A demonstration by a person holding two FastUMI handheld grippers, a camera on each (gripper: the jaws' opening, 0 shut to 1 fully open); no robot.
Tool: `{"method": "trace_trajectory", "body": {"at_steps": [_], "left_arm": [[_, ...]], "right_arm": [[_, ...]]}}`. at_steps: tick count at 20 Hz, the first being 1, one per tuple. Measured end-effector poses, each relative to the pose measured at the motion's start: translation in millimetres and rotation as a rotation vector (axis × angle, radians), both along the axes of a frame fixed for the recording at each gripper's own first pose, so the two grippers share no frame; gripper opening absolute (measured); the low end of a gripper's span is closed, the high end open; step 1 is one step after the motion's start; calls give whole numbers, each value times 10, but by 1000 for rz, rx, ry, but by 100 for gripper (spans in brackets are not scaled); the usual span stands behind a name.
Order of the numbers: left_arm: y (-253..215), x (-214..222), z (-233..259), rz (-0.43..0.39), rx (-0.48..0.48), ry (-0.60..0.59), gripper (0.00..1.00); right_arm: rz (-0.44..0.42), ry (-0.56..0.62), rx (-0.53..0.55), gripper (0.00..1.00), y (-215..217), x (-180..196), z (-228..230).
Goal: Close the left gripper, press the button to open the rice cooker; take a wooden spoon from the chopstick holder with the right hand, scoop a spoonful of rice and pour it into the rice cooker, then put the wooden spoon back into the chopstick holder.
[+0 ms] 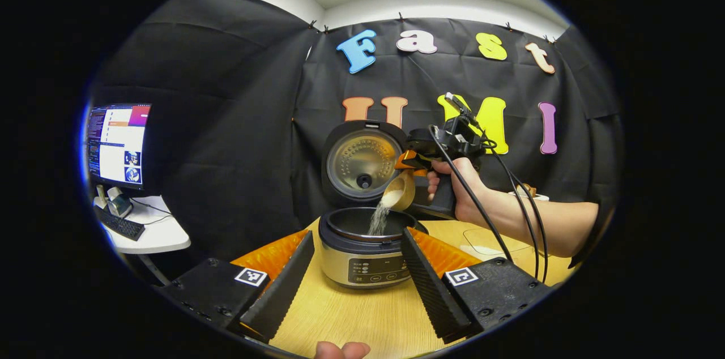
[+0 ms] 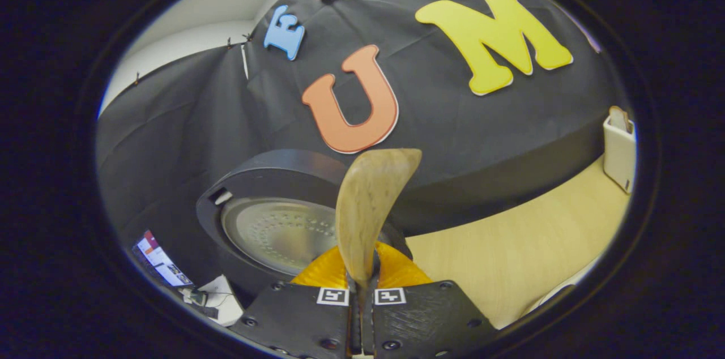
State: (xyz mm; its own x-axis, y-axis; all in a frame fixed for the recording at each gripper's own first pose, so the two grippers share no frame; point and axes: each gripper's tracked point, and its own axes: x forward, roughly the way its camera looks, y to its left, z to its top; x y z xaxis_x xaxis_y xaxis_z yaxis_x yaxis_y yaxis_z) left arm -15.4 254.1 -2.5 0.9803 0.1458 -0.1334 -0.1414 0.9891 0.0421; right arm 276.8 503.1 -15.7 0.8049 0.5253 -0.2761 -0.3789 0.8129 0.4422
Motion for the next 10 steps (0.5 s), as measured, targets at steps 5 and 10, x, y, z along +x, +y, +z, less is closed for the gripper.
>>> {"method": "trace_trajectory", "body": {"at_steps": [5, 10], "left_arm": [[23, -27, 31, 5, 1, -9, 98], [62, -55, 83, 11, 3, -22, 98]], "right_arm": [[17, -84, -72, 4, 112, -73, 107], [25, -133, -132, 2, 192, -79, 115]]}}
